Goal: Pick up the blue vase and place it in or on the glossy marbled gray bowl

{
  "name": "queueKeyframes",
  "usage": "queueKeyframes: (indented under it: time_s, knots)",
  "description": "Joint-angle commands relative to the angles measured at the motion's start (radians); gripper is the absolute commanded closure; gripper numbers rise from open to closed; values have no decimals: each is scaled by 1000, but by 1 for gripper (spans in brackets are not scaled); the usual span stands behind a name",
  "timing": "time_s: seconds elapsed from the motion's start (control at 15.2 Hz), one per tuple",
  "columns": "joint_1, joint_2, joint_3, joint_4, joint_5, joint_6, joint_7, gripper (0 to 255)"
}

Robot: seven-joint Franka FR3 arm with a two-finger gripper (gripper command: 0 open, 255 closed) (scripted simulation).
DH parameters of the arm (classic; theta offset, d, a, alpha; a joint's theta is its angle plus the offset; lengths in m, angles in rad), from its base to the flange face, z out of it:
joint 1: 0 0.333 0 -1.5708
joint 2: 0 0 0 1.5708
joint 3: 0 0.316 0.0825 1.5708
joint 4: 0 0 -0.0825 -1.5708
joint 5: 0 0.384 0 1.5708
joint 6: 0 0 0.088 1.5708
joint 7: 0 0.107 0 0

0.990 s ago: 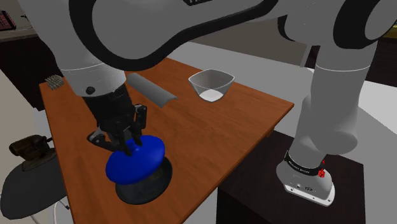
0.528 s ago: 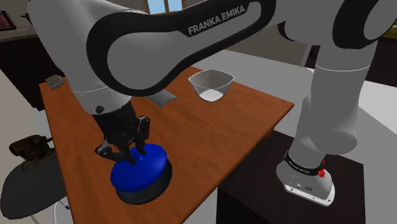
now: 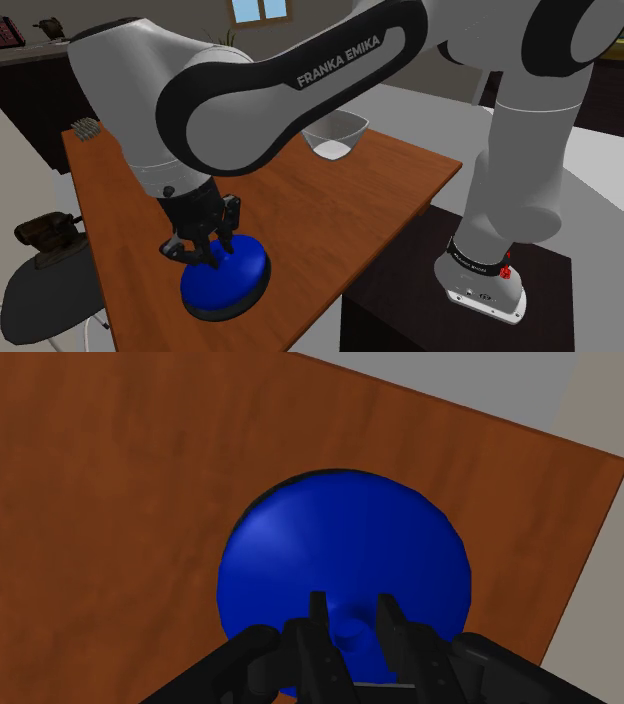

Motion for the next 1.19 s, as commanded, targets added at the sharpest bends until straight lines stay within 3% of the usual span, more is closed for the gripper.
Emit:
queueKeyframes:
  time_s: [0.0,0.2,0.26,0.59,0.86,1.12]
  knots:
    - [0,0,0,0,0,1,0,255]
    - [0,0,0,0,0,1,0,255]
    - [0,0,0,0,0,1,0,0]
    - [0,0,0,0,0,1,0,0]
    - [5,1,3,128,1,-127,-2,0]
    - [5,1,3,128,1,-127,-2,0]
